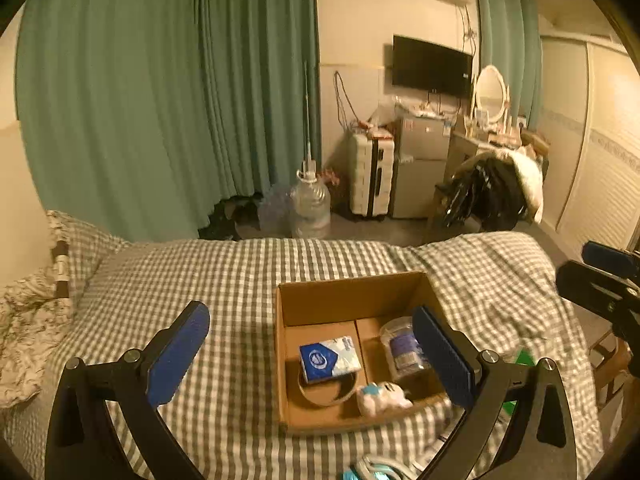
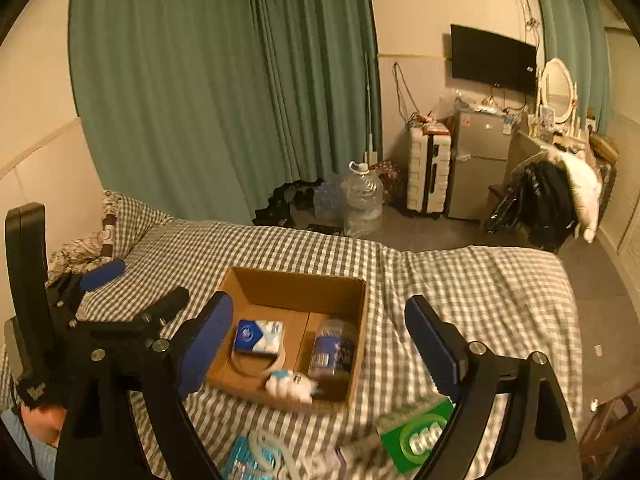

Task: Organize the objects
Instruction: 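Move both tools back to the remaining items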

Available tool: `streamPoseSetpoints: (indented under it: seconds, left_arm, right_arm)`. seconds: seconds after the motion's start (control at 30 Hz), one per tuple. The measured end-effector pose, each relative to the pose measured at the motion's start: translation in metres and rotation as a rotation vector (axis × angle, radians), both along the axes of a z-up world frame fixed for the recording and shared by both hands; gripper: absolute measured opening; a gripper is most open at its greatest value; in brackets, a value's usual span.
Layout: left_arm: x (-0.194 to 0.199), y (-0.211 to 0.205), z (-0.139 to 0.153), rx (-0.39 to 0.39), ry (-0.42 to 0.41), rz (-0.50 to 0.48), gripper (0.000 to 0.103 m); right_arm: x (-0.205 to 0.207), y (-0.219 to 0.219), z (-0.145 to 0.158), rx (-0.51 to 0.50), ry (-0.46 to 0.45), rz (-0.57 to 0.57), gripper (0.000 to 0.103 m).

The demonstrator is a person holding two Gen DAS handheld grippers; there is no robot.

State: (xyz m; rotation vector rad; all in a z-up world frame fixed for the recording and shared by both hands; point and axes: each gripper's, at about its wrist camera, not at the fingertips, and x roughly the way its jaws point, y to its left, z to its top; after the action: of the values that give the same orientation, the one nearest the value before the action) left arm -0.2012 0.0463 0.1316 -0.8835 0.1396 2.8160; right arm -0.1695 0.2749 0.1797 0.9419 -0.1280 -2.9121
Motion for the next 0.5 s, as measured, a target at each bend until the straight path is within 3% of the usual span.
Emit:
streamPoseSetpoints:
  seconds: [0.13,0.27,0.37,0.5]
  left_arm:
    - [0.042,-0.012,0.014,-0.008,0.02,0.007,0.103]
    - [0.075,-0.022,-0.004,-0.021,-0.005,0.012,0.103]
    - [0.093,-0.028,-0.033,-0.004,-0.062,0.008,0.103]
    - [0.106,-0.045,-0.088,0.077,-0.157,0.032,0.103]
  right_arm:
    - [0.055,-0.003,0.021,0.023,0.022,-0.006,0.094]
    - [0.095,-0.006,0.011,0.03,0.004,-0.018,0.095]
    - [0.117,-0.007,-0.02,0.033,-0.055,-0.083,0.095]
    - [0.134,-0.01,-0.083,-0.008,-0.125,-0.107,0.095]
